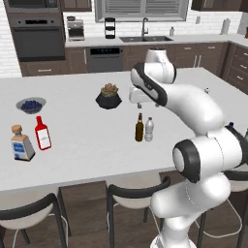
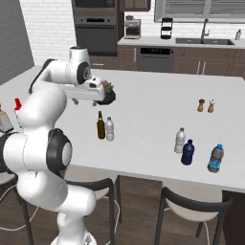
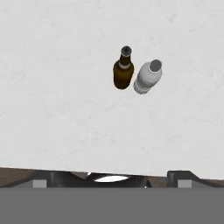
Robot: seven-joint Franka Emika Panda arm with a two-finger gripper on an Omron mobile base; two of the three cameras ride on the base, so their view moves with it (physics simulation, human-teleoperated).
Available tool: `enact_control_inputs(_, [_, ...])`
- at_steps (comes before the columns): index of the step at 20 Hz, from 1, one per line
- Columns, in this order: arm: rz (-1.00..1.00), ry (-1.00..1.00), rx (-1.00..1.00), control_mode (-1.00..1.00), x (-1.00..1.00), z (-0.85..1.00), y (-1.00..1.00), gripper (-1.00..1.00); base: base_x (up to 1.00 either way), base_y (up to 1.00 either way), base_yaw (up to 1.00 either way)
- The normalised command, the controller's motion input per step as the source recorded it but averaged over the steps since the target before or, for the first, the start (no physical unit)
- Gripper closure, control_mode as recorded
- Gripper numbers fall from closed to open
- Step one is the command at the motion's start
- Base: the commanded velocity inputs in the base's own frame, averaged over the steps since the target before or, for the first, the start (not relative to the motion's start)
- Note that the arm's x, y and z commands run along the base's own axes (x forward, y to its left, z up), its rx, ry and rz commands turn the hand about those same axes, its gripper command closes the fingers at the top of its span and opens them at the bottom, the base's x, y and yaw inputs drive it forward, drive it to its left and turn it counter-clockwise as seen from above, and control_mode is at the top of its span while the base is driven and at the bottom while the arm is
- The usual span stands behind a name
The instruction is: Move the plastic bottles in the middle to the plastics group, and the glass bottles in the middle to the glass group.
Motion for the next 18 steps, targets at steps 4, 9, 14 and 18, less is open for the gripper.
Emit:
enact_control_inputs(4, [0.06,0.0,0.16,-1.0,0.78,-0.53,0.0,-1.0,0.0,0.0,0.0])
enact_control_inputs(9, [0.01,-0.06,0.02,-1.0,0.29,-0.53,0.04,-1.0,0.0,0.0,0.0])
enact_control_inputs(14, [-0.02,-0.11,-0.04,-1.0,0.21,-0.32,0.0,-1.0,0.0,0.0,0.0])
enact_control_inputs(18, [-0.05,-0.07,-0.01,-1.0,0.34,-0.23,-0.01,-1.0,0.0,0.0,0.0])
